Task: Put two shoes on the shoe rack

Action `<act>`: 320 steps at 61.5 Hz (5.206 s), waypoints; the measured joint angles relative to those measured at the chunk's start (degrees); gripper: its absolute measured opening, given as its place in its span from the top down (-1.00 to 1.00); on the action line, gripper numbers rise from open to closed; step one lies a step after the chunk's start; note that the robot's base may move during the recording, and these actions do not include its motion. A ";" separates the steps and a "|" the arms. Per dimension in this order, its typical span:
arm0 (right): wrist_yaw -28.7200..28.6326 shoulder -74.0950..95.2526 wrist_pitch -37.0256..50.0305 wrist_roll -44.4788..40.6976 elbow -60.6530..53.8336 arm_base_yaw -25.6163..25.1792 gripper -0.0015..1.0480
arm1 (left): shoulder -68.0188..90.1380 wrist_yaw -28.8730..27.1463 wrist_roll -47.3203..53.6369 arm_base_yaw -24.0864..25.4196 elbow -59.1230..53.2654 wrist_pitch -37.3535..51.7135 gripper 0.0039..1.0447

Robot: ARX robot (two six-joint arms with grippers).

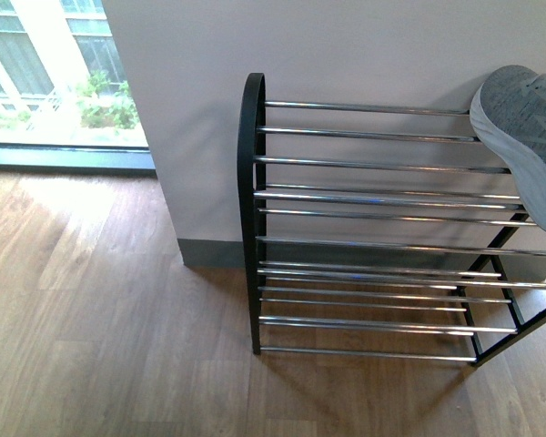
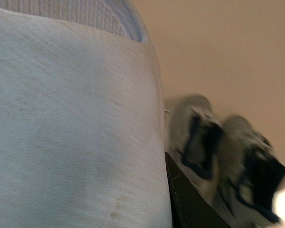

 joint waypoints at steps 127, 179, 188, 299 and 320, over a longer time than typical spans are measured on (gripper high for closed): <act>36.37 64.28 -8.00 -1.55 42.95 6.01 -0.08 | 0.00 0.04 0.00 0.00 0.00 0.00 0.97; 15.85 25.94 23.37 7.34 14.69 -5.68 -0.04 | 0.00 0.07 0.00 -0.02 0.00 0.00 0.97; 16.63 22.51 26.27 8.13 7.34 -4.90 0.33 | 0.00 0.04 0.00 0.00 0.00 0.00 0.97; 20.94 -31.32 1.84 8.55 -20.48 -0.61 0.97 | 0.00 0.04 0.00 0.00 0.00 0.00 0.97; 20.94 -37.53 -4.35 8.55 -20.48 -0.55 0.97 | 0.00 0.04 0.00 0.00 0.00 0.00 0.97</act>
